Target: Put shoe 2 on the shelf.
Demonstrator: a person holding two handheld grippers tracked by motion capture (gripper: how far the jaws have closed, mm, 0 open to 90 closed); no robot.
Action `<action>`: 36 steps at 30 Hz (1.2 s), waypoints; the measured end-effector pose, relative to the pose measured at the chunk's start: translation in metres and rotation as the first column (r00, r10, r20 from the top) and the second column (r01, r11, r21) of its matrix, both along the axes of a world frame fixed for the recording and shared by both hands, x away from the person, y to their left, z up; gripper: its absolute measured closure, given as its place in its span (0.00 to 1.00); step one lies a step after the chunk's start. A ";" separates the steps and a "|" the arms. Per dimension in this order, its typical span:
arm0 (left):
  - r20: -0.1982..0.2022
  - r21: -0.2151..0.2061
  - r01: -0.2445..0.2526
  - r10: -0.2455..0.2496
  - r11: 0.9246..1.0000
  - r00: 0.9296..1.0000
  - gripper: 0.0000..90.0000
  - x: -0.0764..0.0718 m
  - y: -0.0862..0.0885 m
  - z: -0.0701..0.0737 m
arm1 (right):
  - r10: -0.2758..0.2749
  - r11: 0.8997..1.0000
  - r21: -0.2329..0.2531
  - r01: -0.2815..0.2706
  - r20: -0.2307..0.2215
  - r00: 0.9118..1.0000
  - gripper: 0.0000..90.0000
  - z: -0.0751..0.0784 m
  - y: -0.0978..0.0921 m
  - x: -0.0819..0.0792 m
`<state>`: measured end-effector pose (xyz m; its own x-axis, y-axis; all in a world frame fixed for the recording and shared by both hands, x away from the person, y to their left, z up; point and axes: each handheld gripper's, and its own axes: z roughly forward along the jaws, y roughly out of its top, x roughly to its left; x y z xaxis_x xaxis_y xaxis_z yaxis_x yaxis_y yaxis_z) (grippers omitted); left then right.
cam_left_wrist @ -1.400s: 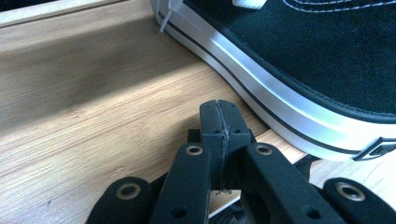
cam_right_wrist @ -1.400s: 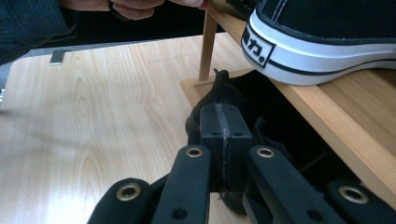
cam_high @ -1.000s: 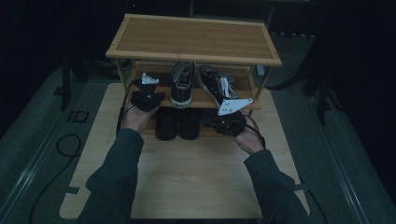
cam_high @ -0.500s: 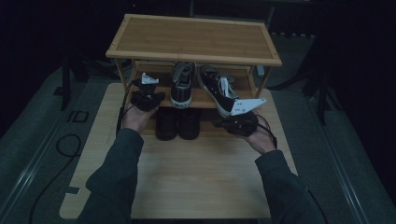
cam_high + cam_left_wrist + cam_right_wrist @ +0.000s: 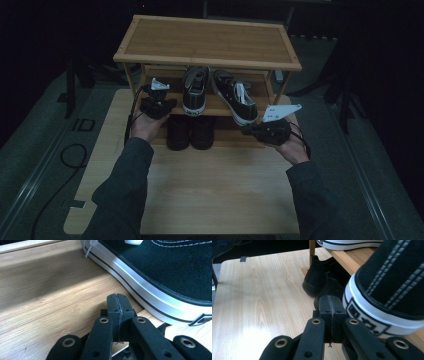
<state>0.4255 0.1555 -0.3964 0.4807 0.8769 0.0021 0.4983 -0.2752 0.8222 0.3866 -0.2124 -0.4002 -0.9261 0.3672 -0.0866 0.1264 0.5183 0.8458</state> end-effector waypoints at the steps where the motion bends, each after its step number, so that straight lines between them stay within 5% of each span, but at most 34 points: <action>1: 0.001 0.002 0.000 0.000 1.000 1.000 1.00 0.000 0.000 0.000 | 0.000 1.000 0.001 0.000 -0.001 1.000 1.00 0.000 -0.002 0.000; 18: 0.001 -0.008 -0.001 0.001 1.000 1.000 1.00 0.000 0.000 0.000 | -0.073 0.997 0.030 0.073 -0.010 0.997 1.00 0.004 -0.040 0.003; 36: 0.000 -0.004 0.008 -0.008 1.000 1.000 1.00 0.000 0.000 0.000 | -0.030 0.994 0.106 0.035 -0.045 0.999 1.00 -0.003 -0.027 0.008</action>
<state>0.4253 0.1558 -0.3968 0.4880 0.8728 -0.0017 0.4961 -0.2757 0.8233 0.3949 -0.2395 -0.4031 -0.9155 0.4023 -0.0054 0.1793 0.4199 0.8897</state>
